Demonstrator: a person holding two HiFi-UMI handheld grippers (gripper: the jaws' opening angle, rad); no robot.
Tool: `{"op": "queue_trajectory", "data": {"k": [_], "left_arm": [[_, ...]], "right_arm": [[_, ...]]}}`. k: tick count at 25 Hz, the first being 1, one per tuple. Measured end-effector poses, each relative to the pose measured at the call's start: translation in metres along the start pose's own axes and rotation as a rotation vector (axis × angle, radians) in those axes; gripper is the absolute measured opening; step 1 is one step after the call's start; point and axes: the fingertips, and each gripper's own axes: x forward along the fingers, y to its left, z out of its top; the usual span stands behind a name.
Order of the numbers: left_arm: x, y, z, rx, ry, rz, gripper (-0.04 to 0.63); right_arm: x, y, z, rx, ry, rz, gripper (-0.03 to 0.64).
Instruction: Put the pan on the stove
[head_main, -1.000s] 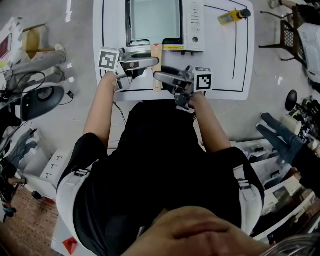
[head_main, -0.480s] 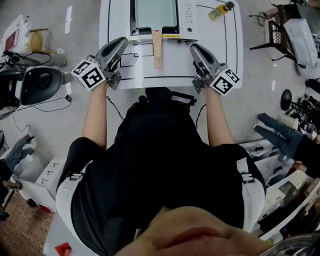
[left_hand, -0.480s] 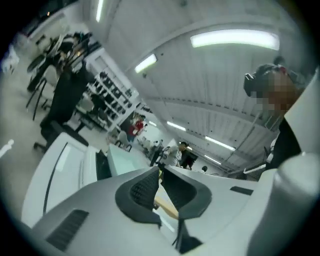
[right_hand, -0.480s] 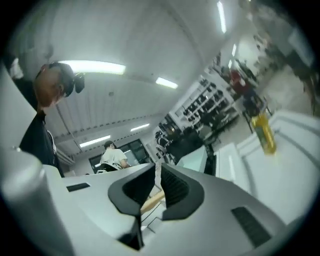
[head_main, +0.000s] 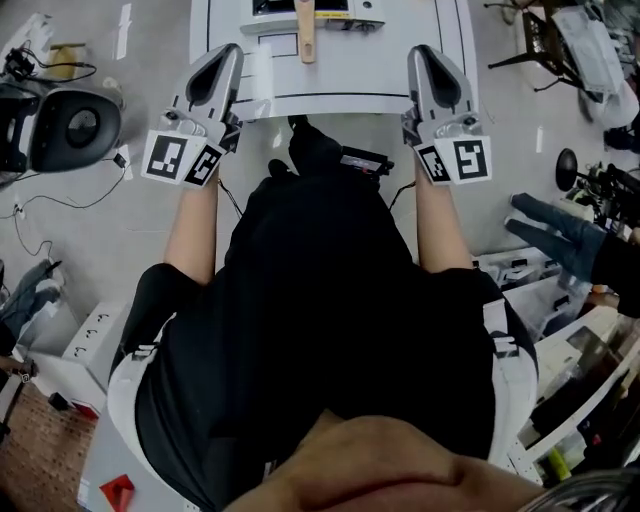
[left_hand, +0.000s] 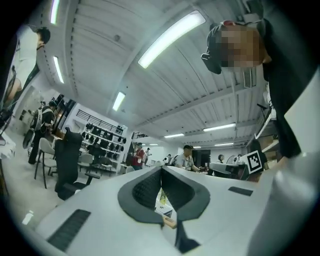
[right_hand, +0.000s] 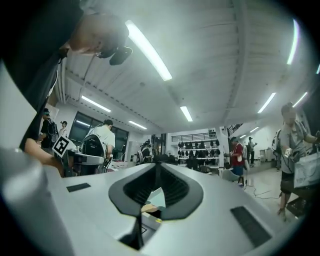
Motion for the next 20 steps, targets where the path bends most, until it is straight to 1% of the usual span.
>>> {"op": "queue_trajectory", "data": {"k": [4,8,10,13,15,17,20], "left_arm": [[-0.020,-0.019,-0.011,0.066,0.033,0.019,0.018],[-0.036,-0.033,-0.018,0.070,0.044,0.074,0.018],[-0.039,-0.040,-0.024,0.082,0.069,0.116,0.018],[-0.037,-0.060,-0.036,0.158,0.128,0.165,0.018],[-0.034,-0.079,-0.042,0.189,0.143,0.186,0.018],[-0.032,-0.096,-0.050,0.192,0.148,0.212,0.018],[-0.035,-0.118,-0.060,0.169,0.142,0.256,0.018]], "right_arm": [[-0.022,0.012,-0.014,0.031,0.021,0.014,0.038],[-0.040,0.009,-0.029,0.017,0.041,0.009,0.038],[-0.048,0.001,-0.036,0.012,0.053,-0.006,0.038],[-0.062,-0.010,-0.042,0.004,0.069,-0.003,0.038],[-0.074,-0.015,-0.044,0.006,0.072,0.023,0.038],[-0.088,-0.021,-0.047,0.013,0.075,0.049,0.037],[-0.110,-0.030,-0.059,0.037,0.095,0.069,0.037]]}}
